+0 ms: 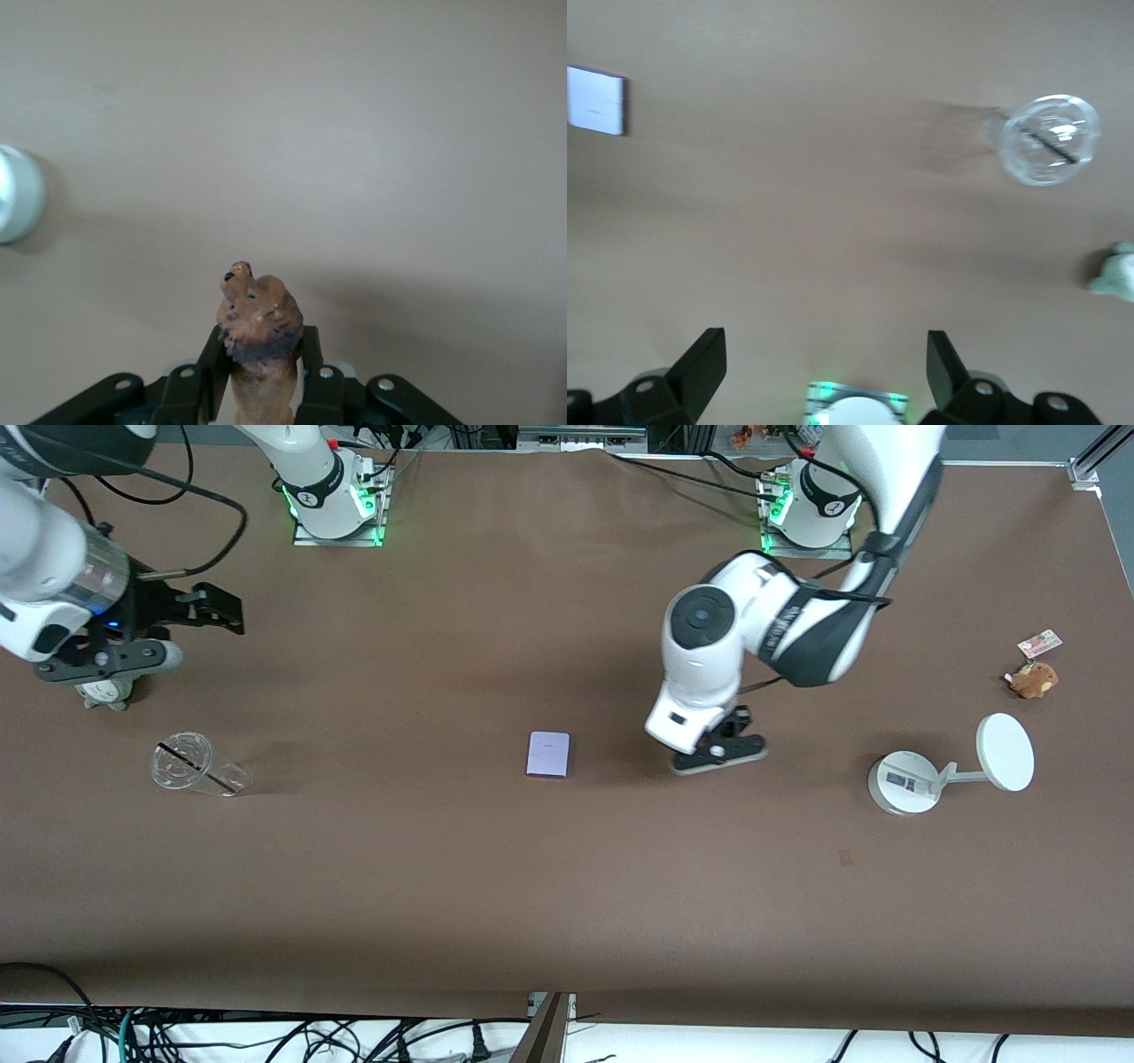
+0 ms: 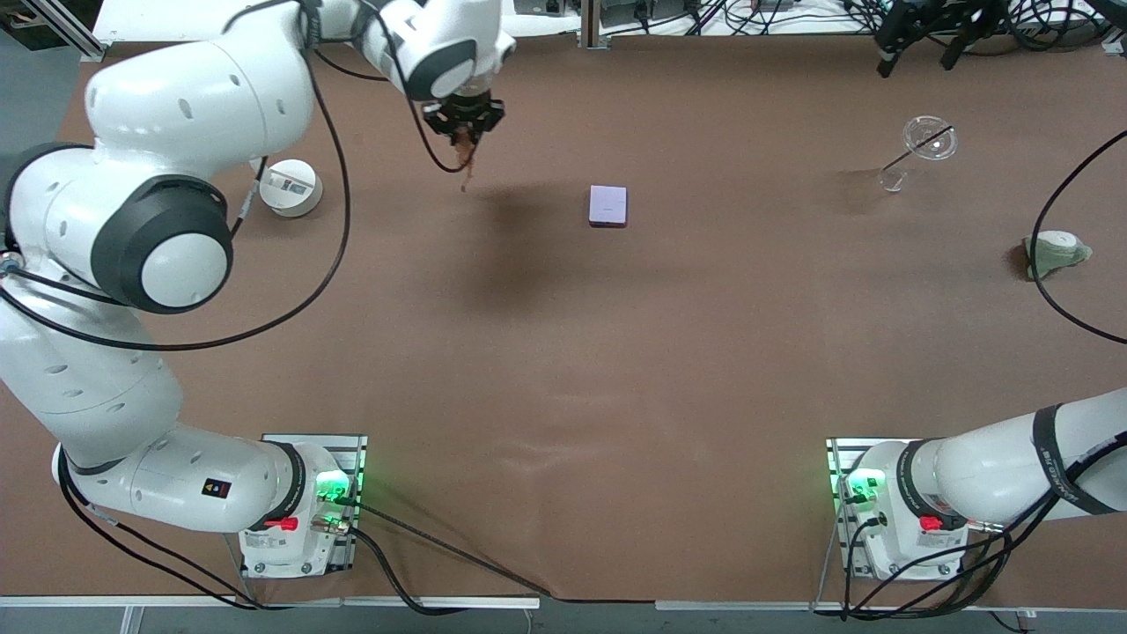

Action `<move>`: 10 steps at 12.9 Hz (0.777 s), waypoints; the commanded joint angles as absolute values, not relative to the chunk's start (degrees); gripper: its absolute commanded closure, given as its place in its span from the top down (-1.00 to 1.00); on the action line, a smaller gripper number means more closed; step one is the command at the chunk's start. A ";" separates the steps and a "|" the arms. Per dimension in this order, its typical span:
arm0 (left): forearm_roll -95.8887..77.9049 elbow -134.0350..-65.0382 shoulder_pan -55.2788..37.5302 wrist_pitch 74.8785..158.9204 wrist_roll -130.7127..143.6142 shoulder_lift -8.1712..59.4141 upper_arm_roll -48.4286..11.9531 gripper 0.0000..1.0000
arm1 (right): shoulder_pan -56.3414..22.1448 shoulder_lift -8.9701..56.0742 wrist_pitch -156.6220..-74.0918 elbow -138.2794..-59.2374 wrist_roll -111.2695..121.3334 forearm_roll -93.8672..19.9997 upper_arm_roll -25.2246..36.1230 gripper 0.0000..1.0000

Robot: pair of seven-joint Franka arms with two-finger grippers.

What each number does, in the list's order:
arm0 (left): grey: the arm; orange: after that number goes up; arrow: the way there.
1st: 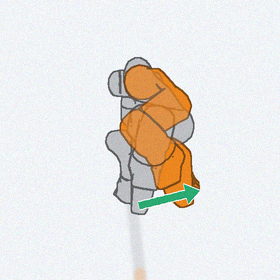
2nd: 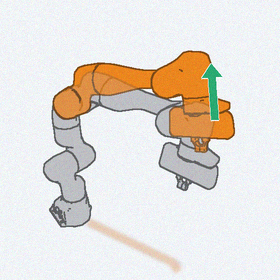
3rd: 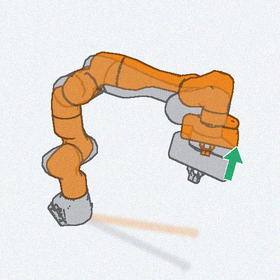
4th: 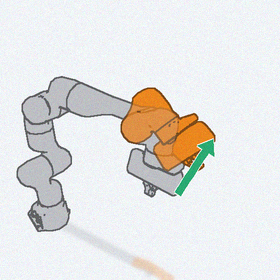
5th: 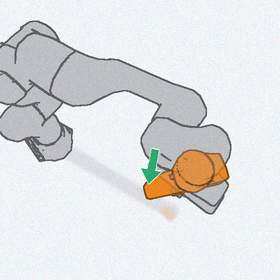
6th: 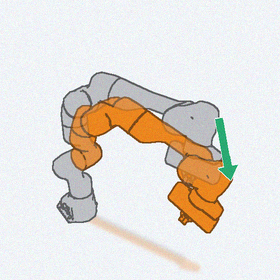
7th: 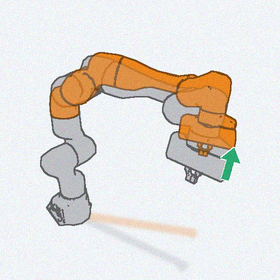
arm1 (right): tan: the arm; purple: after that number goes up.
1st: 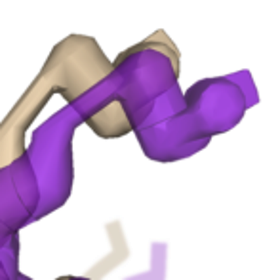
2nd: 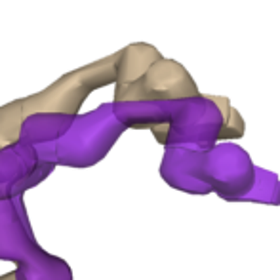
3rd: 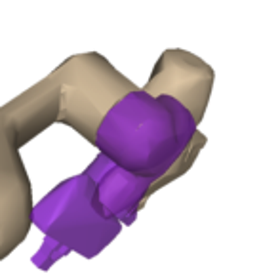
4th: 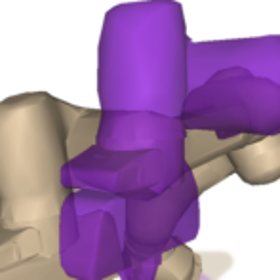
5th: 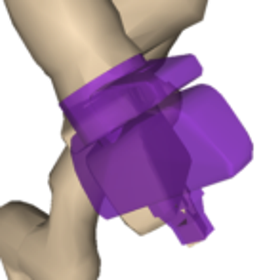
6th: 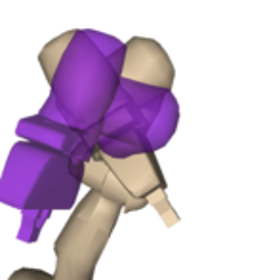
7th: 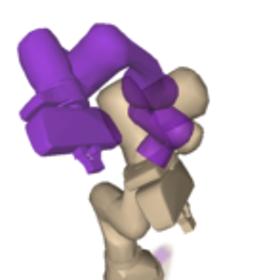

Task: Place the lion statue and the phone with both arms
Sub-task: 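Carry the lion toward the white lamp while the right gripper reaches out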

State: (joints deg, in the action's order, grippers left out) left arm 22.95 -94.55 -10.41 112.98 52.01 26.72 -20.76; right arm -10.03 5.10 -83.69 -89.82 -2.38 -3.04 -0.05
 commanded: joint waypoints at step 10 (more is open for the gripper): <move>22.15 -98.17 10.36 114.60 22.60 25.14 -21.71 -0.87 | -30.48 24.67 -109.13 -88.24 -30.13 -5.27 0.09 1.00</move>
State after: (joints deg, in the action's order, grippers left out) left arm 22.86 -96.06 7.85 112.64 26.01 26.52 -20.93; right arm -28.09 20.23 -105.37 -89.84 -27.08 -4.77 -0.41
